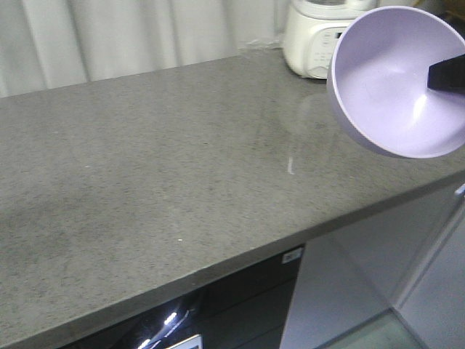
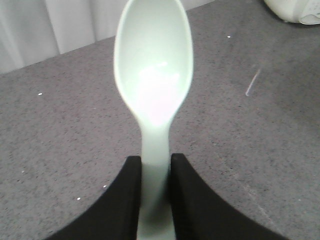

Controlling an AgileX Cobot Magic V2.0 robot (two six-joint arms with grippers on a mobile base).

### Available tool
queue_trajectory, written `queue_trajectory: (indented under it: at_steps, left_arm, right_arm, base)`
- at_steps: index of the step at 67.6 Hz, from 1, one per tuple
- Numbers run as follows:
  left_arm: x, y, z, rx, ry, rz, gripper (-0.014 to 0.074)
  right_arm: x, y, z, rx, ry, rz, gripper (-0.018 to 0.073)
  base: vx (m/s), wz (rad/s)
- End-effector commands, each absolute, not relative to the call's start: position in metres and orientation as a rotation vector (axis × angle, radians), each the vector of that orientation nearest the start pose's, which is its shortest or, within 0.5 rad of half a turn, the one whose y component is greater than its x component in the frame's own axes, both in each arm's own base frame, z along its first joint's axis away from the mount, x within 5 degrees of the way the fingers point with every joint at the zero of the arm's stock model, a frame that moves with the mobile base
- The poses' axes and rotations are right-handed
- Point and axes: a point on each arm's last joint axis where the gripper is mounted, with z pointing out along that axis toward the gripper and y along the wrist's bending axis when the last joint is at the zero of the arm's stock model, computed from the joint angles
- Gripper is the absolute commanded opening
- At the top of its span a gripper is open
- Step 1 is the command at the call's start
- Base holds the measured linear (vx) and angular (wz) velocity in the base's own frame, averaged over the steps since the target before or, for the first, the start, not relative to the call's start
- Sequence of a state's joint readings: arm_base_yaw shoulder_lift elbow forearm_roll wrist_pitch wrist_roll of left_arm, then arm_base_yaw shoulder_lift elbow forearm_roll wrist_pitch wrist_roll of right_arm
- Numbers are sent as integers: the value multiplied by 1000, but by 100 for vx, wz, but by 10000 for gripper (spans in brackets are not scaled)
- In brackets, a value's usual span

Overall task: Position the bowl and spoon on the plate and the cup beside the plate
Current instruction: 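Turn the base away from the counter carrying spoon and bowl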

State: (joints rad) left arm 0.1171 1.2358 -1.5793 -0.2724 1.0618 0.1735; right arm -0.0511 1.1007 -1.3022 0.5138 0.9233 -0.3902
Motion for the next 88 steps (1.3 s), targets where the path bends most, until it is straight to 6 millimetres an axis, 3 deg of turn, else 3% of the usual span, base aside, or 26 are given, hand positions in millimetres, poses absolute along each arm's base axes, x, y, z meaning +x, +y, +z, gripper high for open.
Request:
queue_trajectory:
  at_steps: [1,88]
  left_arm:
    - [229,4,493,42,2067,-187,-8]
    - [229,4,493,42,2067,-187,-8]
  right_arm:
    - [208,24,457,-223,1990,359,-6]
    - [208,24,457,-223,1990,359,-6]
  base:
    - [-5,-43]
    - [-4,-40]
